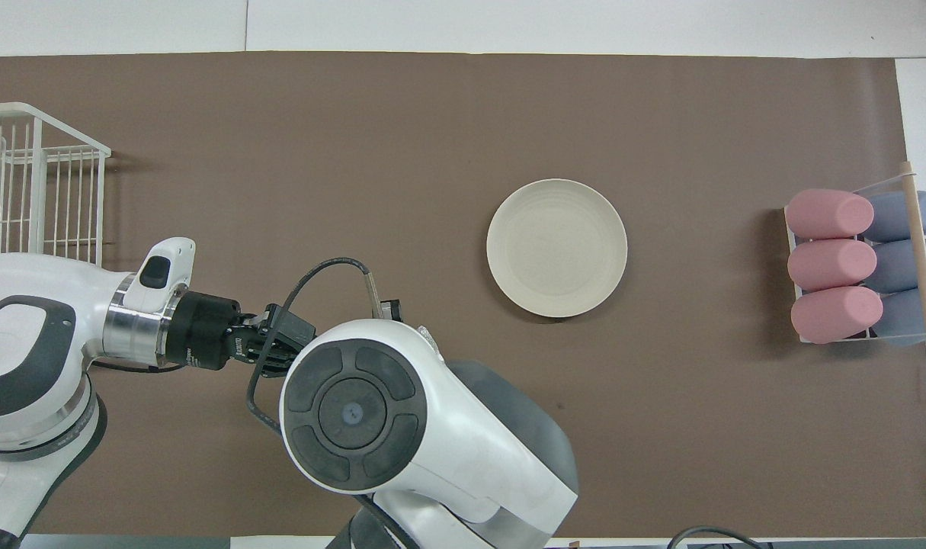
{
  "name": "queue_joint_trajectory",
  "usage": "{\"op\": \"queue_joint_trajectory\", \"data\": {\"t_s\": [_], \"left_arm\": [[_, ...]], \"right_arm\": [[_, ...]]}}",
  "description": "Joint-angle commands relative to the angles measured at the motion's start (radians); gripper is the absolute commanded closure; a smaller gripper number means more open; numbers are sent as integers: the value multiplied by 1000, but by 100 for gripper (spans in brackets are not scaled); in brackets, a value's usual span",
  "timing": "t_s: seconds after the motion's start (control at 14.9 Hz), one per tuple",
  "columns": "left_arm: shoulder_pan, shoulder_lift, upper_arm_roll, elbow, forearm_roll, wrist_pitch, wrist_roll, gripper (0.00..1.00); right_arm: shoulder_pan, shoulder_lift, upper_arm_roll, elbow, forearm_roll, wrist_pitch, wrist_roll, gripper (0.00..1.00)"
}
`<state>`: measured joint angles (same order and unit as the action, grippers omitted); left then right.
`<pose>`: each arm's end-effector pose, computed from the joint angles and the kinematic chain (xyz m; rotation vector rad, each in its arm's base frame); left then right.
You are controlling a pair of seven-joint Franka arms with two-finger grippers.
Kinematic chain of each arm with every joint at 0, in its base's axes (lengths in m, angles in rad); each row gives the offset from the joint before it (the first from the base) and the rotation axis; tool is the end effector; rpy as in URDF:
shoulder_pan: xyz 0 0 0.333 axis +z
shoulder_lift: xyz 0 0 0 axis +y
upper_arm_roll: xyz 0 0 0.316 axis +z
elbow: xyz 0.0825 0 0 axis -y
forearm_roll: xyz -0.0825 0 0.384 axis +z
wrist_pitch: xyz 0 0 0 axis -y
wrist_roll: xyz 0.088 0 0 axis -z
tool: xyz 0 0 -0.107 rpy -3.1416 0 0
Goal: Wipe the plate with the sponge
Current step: 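Grasp the scrubber with the left gripper while the right gripper releases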
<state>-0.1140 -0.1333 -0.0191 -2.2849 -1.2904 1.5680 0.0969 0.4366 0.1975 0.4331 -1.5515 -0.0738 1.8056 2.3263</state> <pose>0.4453 -0.1638 0.4422 1.8312 0.1941 -0.5630 0.4253 0.4595 0.5481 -2.2929 2.0368 0.0181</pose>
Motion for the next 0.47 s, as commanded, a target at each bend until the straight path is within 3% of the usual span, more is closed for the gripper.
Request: {"op": "queue_joint_trajectory", "data": {"t_s": [0.0, 0.07, 0.4], "left_arm": [[13, -12, 1, -15, -13, -19, -11, 100], [13, -14, 1, -13, -13, -19, -13, 100], [17, -9, 4, -1, -1, -17, -29, 100]], "right_arm": [[-27, -65, 4, -39, -26, -31, -126, 8], [-54, -85, 6, -53, -24, -37, -187, 0], [-191, -164, 6, -64, -18, -193, -635, 0]]}}
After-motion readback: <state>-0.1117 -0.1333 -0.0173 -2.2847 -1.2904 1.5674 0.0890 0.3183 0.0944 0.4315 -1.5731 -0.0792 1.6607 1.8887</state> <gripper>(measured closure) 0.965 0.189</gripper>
